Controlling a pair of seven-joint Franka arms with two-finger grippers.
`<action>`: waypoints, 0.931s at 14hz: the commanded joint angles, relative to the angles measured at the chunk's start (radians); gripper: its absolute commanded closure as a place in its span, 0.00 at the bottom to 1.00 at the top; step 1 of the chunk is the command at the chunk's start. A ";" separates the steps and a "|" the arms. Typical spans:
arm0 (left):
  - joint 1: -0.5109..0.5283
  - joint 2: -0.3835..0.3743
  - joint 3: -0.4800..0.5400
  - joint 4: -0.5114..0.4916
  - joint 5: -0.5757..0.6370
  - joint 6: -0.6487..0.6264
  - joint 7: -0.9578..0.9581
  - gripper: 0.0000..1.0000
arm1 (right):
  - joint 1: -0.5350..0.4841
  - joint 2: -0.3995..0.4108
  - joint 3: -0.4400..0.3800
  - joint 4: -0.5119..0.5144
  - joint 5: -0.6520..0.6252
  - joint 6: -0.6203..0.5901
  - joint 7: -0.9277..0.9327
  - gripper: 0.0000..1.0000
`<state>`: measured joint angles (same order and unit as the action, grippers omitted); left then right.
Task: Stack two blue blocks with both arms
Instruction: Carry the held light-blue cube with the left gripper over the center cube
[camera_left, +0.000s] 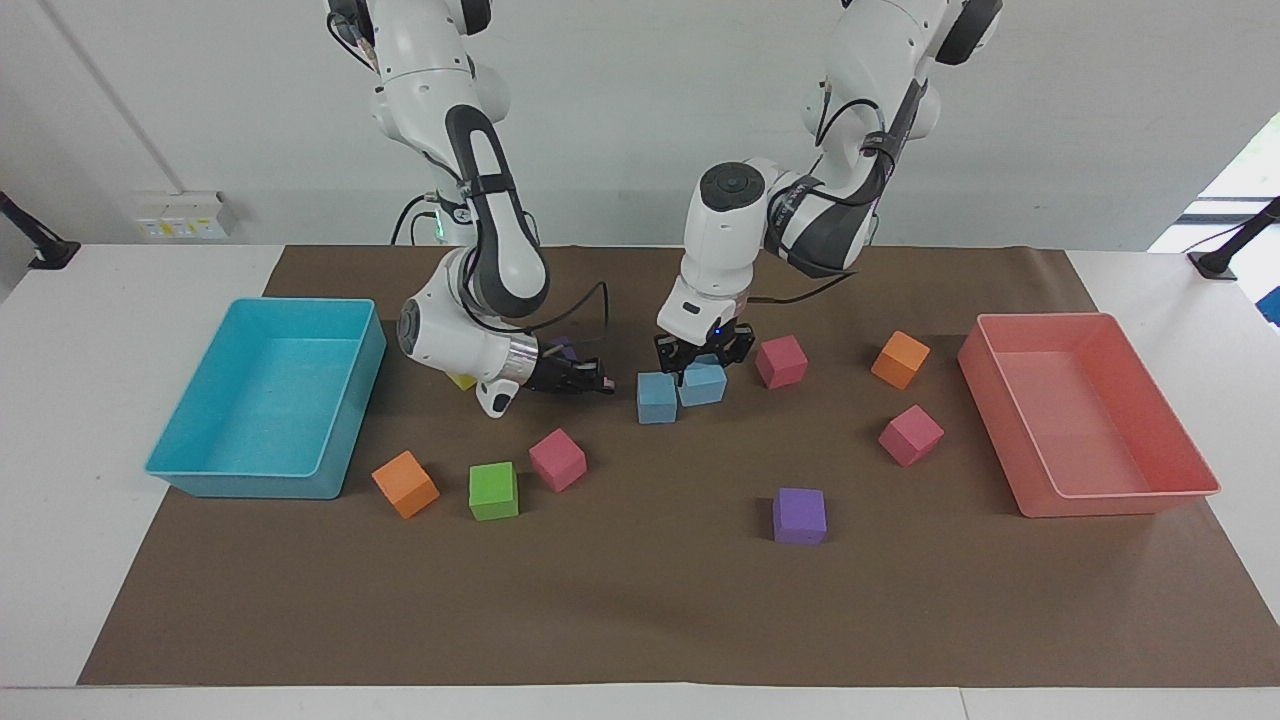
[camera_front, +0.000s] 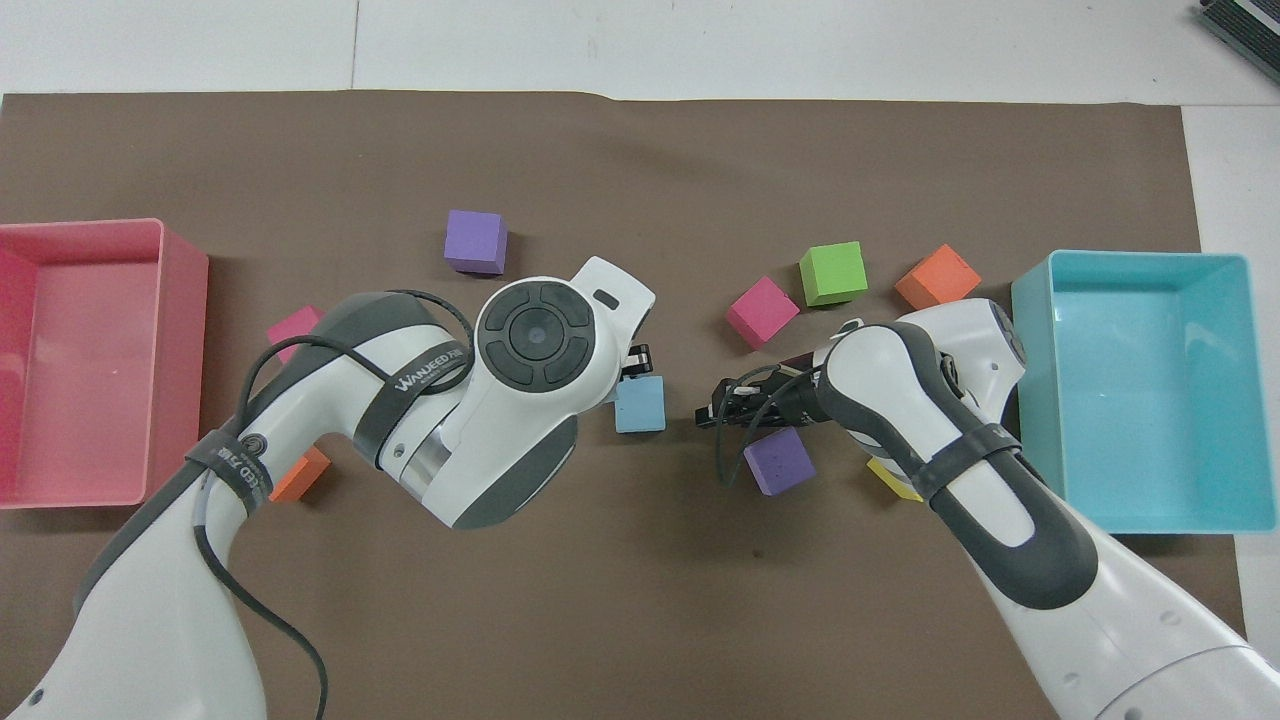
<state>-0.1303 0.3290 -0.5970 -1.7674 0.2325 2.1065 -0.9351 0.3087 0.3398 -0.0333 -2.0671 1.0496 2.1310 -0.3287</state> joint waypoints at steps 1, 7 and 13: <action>-0.008 0.013 -0.015 0.006 0.076 -0.013 -0.063 1.00 | -0.006 -0.016 0.004 -0.019 0.040 0.000 -0.027 1.00; -0.015 0.047 -0.024 0.040 0.079 -0.005 -0.071 1.00 | -0.006 -0.018 0.004 -0.019 0.040 0.000 -0.027 1.00; -0.063 0.088 -0.029 0.065 0.125 -0.013 -0.110 1.00 | -0.006 -0.018 0.004 -0.019 0.040 -0.002 -0.027 1.00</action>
<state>-0.1697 0.3875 -0.6263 -1.7361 0.3173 2.1076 -1.0083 0.3087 0.3393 -0.0333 -2.0671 1.0496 2.1310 -0.3287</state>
